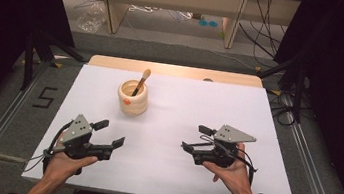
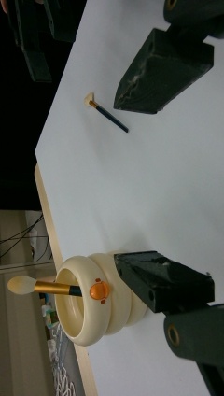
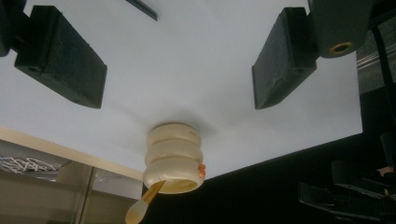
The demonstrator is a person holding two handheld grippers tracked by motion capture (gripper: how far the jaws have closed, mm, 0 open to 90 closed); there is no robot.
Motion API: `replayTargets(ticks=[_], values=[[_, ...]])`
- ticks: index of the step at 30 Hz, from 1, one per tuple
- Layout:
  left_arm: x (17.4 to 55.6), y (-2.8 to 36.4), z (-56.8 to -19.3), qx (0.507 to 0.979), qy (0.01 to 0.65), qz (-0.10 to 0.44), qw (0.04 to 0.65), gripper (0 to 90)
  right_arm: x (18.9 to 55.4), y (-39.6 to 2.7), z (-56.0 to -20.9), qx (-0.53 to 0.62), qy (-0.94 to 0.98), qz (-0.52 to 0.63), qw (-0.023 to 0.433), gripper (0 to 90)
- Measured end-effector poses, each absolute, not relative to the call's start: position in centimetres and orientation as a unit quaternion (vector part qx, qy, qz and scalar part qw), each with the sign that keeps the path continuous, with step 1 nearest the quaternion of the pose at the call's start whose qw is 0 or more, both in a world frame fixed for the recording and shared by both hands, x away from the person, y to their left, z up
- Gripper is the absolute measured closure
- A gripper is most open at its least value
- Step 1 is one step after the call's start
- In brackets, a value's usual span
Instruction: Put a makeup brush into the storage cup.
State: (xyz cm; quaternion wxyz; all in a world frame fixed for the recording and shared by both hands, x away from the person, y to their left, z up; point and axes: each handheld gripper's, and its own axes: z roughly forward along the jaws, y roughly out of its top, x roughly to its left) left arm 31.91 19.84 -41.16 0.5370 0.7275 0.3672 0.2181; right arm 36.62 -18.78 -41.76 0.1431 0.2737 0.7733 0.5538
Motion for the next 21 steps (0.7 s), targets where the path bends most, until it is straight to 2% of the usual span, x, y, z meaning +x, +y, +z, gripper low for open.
replayTargets(ticks=[1,16,21], values=[[31.9,19.9,-41.2,0.728,0.366,0.219,0.537,21.4,36.8,-18.9,-41.8,0.268,0.774,0.553,0.155,19.0],[32.0,19.7,-41.4,0.734,0.363,0.211,0.534,21.0,37.7,-20.1,-41.5,0.269,0.796,0.519,0.158,19.1],[31.9,19.7,-41.4,0.736,0.36,0.209,0.534,20.9,38.2,-20.9,-41.5,0.271,0.802,0.504,0.173,19.5]])
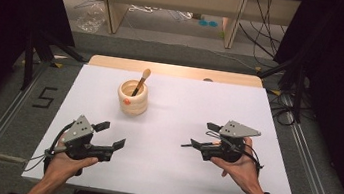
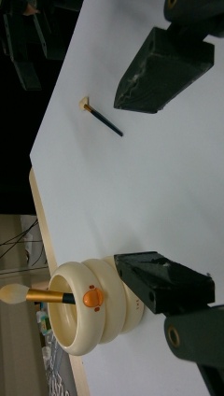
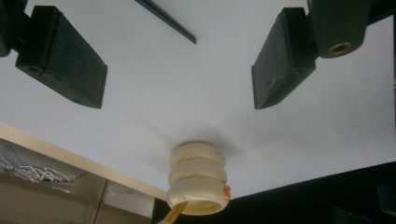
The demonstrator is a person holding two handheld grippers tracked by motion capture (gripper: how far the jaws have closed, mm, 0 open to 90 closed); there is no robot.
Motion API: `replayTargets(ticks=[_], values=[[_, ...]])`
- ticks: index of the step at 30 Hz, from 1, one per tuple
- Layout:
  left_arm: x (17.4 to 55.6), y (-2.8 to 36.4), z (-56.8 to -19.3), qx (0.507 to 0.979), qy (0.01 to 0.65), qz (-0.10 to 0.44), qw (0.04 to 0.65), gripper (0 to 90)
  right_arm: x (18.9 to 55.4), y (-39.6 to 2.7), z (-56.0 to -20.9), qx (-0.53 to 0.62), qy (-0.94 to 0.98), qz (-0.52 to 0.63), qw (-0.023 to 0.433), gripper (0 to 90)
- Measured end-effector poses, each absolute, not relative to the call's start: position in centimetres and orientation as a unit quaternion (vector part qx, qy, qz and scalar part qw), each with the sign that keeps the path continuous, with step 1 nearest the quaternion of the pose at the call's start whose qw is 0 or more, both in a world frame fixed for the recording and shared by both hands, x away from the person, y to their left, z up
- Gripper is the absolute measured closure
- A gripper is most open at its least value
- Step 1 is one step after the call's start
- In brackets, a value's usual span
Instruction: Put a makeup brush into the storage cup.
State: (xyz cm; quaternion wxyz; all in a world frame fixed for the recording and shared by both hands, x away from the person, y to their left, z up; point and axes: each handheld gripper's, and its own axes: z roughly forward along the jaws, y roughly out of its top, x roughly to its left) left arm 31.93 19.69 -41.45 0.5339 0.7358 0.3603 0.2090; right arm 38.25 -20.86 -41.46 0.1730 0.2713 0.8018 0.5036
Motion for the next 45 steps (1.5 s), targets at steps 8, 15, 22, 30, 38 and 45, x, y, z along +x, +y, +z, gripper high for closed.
replayTargets(ticks=[8,15,22,30,38,45], values=[[31.9,19.6,-41.5,0.736,0.361,0.207,0.534,20.8,39.1,-21.4,-41.9,0.256,0.838,0.451,0.171,21.4],[31.9,19.6,-41.5,0.737,0.363,0.204,0.533,20.8,40.1,-22.1,-42.2,0.238,0.864,0.411,0.165,25.9],[32.1,19.6,-41.6,0.735,0.363,0.2,0.536,20.8,41.5,-22.8,-42.8,0.225,0.892,0.359,0.156,35.5],[32.0,19.6,-41.6,0.737,0.362,0.197,0.535,20.9,42.7,-22.9,-43.4,0.229,0.908,0.322,0.139,38.3],[32.0,19.6,-41.6,0.738,0.365,0.198,0.533,20.9,43.8,-22.8,-44.2,0.23,0.916,0.301,0.132,41.5],[32.0,19.6,-41.6,0.738,0.364,0.199,0.532,21.0,44.5,-22.4,-44.5,0.215,0.931,0.268,0.126,45.6]])
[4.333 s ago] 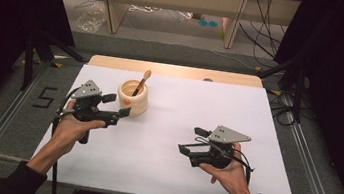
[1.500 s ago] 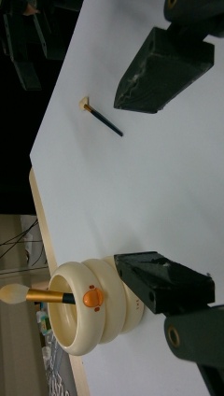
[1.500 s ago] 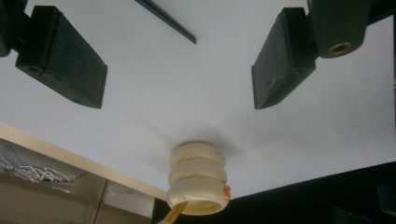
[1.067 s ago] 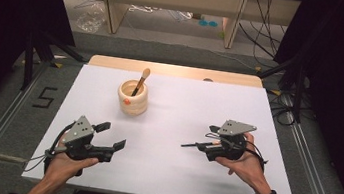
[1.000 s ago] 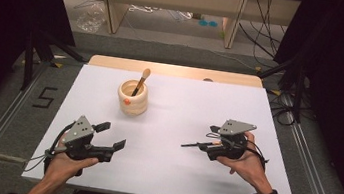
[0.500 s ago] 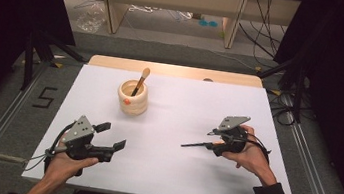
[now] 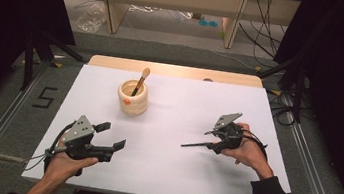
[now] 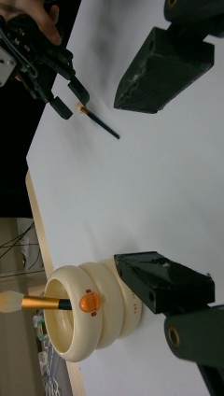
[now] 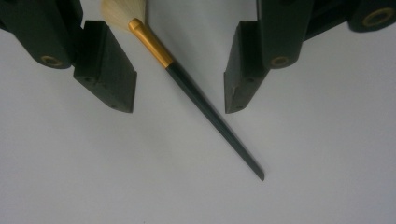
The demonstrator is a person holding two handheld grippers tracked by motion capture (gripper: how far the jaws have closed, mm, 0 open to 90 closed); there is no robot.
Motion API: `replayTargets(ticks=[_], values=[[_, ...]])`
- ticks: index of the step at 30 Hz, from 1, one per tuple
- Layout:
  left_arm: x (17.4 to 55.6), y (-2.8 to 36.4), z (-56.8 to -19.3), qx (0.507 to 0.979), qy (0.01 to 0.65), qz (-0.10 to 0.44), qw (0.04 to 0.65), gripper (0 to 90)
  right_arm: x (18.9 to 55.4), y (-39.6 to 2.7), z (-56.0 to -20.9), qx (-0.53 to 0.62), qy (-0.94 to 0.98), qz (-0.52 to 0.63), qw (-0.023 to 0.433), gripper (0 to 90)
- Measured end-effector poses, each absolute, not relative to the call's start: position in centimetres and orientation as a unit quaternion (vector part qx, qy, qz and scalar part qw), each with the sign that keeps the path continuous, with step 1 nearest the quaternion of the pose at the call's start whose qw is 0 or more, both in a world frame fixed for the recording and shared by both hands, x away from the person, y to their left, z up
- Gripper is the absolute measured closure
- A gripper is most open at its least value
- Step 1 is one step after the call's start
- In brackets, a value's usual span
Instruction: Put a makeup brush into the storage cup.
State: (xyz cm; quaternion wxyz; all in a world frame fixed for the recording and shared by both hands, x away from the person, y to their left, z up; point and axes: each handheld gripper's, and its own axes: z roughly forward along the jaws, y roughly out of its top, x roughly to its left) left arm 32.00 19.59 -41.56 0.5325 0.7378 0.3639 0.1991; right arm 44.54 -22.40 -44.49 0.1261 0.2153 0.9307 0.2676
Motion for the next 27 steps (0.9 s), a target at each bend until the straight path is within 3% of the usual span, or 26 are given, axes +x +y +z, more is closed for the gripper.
replayTargets(ticks=[27], values=[[32.0,19.6,-41.5,0.738,0.364,0.199,0.533,21.1,46.1,-20.2,-45.5,0.169,0.962,0.199,0.083,63.9]])
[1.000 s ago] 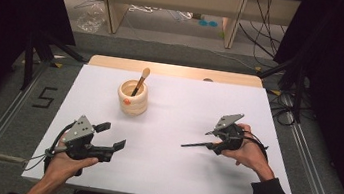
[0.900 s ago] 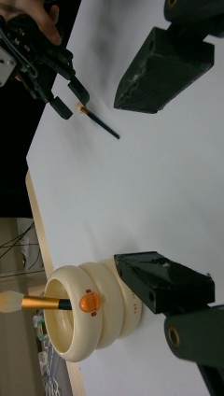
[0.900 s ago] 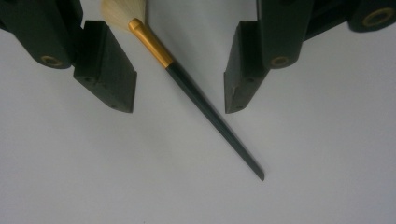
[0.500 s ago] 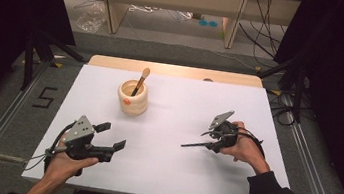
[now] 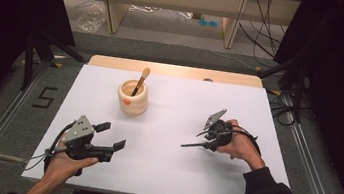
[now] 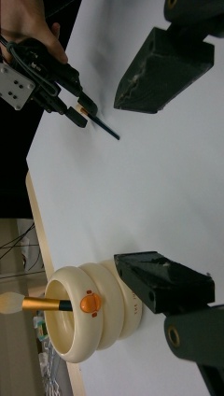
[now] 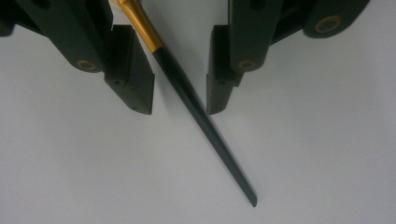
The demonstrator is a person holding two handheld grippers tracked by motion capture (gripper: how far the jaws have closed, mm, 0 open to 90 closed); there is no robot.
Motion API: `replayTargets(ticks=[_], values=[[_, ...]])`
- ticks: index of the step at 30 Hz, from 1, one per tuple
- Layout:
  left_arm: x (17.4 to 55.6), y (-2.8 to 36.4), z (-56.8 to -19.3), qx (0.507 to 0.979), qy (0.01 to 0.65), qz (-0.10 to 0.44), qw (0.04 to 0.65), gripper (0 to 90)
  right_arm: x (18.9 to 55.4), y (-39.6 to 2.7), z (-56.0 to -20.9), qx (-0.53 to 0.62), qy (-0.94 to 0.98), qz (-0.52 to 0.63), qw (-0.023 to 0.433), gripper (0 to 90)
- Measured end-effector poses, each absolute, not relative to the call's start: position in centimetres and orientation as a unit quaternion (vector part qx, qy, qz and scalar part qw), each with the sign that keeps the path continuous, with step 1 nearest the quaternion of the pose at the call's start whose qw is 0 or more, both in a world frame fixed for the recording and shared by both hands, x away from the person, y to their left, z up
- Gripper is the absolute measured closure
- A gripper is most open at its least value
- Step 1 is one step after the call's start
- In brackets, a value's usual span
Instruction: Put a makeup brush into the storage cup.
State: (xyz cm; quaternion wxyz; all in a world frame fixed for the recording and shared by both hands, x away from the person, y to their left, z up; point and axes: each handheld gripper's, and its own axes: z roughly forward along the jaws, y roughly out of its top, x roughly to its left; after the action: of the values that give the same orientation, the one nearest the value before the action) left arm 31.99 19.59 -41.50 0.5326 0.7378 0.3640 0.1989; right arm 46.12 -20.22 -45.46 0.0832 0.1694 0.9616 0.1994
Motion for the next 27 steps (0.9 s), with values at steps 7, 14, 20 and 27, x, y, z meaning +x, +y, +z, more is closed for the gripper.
replayTargets(ticks=[7,14,20,27], values=[[32.0,19.7,-41.4,0.739,0.36,0.202,0.532,21.1,46.5,-19.7,-45.8,0.161,0.967,0.184,0.068,67.6],[32.0,19.6,-41.4,0.738,0.362,0.2,0.533,21.2,46.6,-19.5,-45.8,0.158,0.971,0.167,0.058,72.0],[32.0,19.6,-41.4,0.737,0.361,0.199,0.535,21.4,46.7,-19.3,-45.7,0.157,0.974,0.156,0.054,76.7],[31.9,19.6,-41.4,0.737,0.363,0.2,0.533,21.6,46.6,-19.0,-45.5,0.153,0.978,0.134,0.051,79.2]])
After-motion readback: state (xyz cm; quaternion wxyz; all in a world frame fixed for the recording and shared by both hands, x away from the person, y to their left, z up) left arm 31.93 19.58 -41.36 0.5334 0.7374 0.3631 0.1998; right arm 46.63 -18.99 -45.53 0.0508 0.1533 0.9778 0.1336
